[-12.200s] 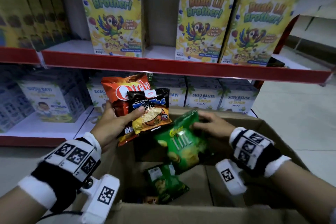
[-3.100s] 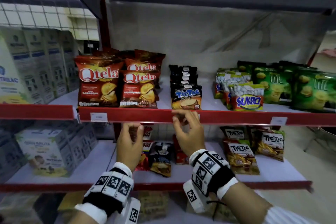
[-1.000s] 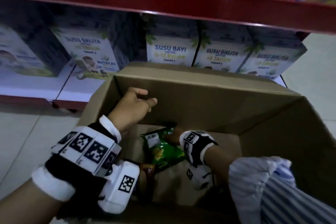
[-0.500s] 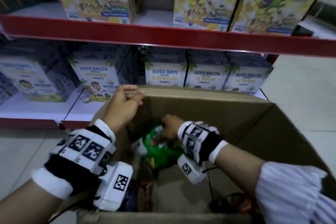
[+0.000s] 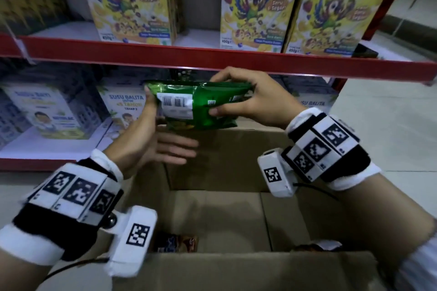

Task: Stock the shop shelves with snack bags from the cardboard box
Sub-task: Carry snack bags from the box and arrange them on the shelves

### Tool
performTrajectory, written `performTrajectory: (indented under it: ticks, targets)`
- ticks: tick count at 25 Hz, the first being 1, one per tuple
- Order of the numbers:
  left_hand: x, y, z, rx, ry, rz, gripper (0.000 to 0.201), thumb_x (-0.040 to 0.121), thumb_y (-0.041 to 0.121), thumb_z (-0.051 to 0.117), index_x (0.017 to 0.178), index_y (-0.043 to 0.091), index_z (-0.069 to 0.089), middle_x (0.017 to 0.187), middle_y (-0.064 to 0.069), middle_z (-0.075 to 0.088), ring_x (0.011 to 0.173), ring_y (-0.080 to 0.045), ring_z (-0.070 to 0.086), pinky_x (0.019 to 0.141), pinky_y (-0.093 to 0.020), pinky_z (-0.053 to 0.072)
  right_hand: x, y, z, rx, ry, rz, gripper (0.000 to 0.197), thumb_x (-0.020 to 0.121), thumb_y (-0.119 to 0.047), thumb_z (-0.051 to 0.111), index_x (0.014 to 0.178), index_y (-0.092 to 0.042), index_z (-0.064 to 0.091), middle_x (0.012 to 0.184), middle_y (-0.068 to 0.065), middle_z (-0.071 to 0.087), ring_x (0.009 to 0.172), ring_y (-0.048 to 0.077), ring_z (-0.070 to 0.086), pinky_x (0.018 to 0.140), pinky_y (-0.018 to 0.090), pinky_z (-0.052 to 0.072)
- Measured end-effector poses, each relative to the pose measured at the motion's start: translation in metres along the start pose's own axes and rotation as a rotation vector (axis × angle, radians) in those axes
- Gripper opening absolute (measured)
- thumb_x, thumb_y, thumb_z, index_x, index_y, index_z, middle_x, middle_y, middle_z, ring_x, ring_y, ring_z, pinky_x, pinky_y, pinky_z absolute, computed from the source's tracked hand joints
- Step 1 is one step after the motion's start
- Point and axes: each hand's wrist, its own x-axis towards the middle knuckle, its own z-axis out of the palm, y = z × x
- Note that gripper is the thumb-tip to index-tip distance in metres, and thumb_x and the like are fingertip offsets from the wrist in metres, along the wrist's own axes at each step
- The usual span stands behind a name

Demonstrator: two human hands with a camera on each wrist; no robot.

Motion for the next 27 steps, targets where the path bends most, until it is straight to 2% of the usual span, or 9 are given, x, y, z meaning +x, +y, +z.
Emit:
performTrajectory:
  ticks: [4, 7, 9, 12, 15, 19, 21, 23, 27]
  targets:
    - [-0.009, 0.005, -0.004, -0.399, -0.055, 0.171, 0.049, 0.092, 0.037, 0.041, 0.137, 0.018, 0.045, 0.123, -0.020, 0.062, 0.087, -0.034, 0.072, 0.062, -0.043, 0.059, -0.005, -0.007, -0.010, -0.178, -0.270, -0.047, 0.057, 0.079, 0.009, 0.064, 0.119, -0.028, 0.050, 0.128, -0.013, 0.050, 0.114, -0.003, 0.051, 0.089, 0.013, 0.044]
    - [-0.010, 0.007, -0.012, -0.419, -0.039, 0.306, 0.079, 0.075, 0.000, 0.051, 0.141, 0.040, 0.034, 0.124, -0.008, 0.059, 0.088, -0.030, 0.072, 0.060, -0.041, 0.058, -0.007, -0.005, -0.021, 0.138, -0.263, 0.039, 0.066, 0.079, 0.025, 0.039, 0.121, -0.026, 0.043, 0.138, -0.002, 0.046, 0.127, 0.009, 0.046, 0.095, 0.029, 0.047]
    - [-0.011, 0.003, -0.015, -0.287, -0.078, 0.416, 0.092, 0.065, -0.009, 0.051, 0.138, 0.044, 0.035, 0.110, 0.005, 0.070, 0.092, -0.020, 0.072, 0.061, -0.028, 0.058, -0.005, -0.003, -0.019, 0.485, -0.092, 0.144, 0.057, 0.076, 0.017, 0.039, 0.121, -0.016, 0.046, 0.134, 0.011, 0.050, 0.120, 0.021, 0.053, 0.092, 0.040, 0.052]
    - [-0.014, 0.000, -0.010, -0.179, -0.136, 0.502, 0.097, 0.070, -0.025, 0.042, 0.139, 0.042, 0.035, 0.104, 0.014, 0.072, 0.087, -0.011, 0.071, 0.061, -0.019, 0.056, -0.001, 0.003, -0.005, 0.535, -0.065, 0.325, 0.048, 0.076, -0.016, 0.069, 0.121, -0.019, 0.051, 0.100, -0.003, 0.070, 0.078, 0.010, 0.067, 0.060, 0.022, 0.054]
    - [-0.013, -0.001, -0.007, -0.243, -0.121, 0.503, 0.091, 0.076, -0.017, 0.051, 0.141, 0.044, 0.031, 0.122, -0.001, 0.056, 0.092, -0.013, 0.070, 0.065, -0.023, 0.056, 0.004, 0.013, 0.023, 0.447, -0.114, 0.362, 0.048, 0.079, -0.014, 0.071, 0.123, -0.013, 0.052, 0.077, -0.010, 0.073, 0.065, 0.000, 0.066, 0.053, 0.013, 0.048]
    - [-0.005, -0.008, -0.020, -0.033, 0.177, 0.437, 0.105, 0.072, 0.014, 0.072, 0.146, 0.045, 0.006, 0.141, 0.004, 0.034, 0.119, -0.009, 0.053, 0.079, -0.025, 0.057, 0.012, 0.027, 0.048, 0.452, -0.124, 0.391, 0.054, 0.077, -0.018, 0.071, 0.127, -0.016, 0.051, 0.122, 0.005, 0.065, 0.109, 0.018, 0.064, 0.095, 0.035, 0.051]
    - [0.000, -0.010, -0.036, 0.007, 0.298, 0.421, 0.081, 0.081, 0.009, 0.067, 0.144, 0.029, 0.021, 0.136, 0.002, 0.043, 0.117, -0.012, 0.055, 0.093, -0.036, 0.053, 0.012, 0.044, 0.061, 0.397, -0.294, 0.477, 0.061, 0.078, -0.018, 0.068, 0.134, -0.008, 0.046, 0.125, 0.008, 0.060, 0.104, 0.021, 0.063, 0.088, 0.033, 0.054]
    - [0.002, -0.010, -0.051, -0.021, 0.316, 0.388, 0.040, 0.086, 0.004, 0.062, 0.116, 0.021, 0.042, 0.118, -0.005, 0.056, 0.108, -0.026, 0.060, 0.099, -0.053, 0.046, 0.007, 0.069, 0.086, 0.206, -0.518, 0.578, 0.049, 0.088, -0.011, 0.062, 0.133, -0.003, 0.045, 0.117, 0.014, 0.063, 0.091, 0.021, 0.065, 0.077, 0.024, 0.055]
    - [0.004, -0.016, -0.068, 0.006, 0.302, 0.310, 0.027, 0.087, 0.003, 0.061, 0.092, 0.024, 0.044, 0.120, -0.028, 0.058, 0.112, -0.044, 0.057, 0.096, -0.058, 0.045, -0.009, 0.125, 0.171, -0.181, -0.985, 0.767, 0.050, 0.097, -0.009, 0.050, 0.144, -0.005, 0.033, 0.143, 0.018, 0.044, 0.126, 0.033, 0.049, 0.094, 0.037, 0.047]
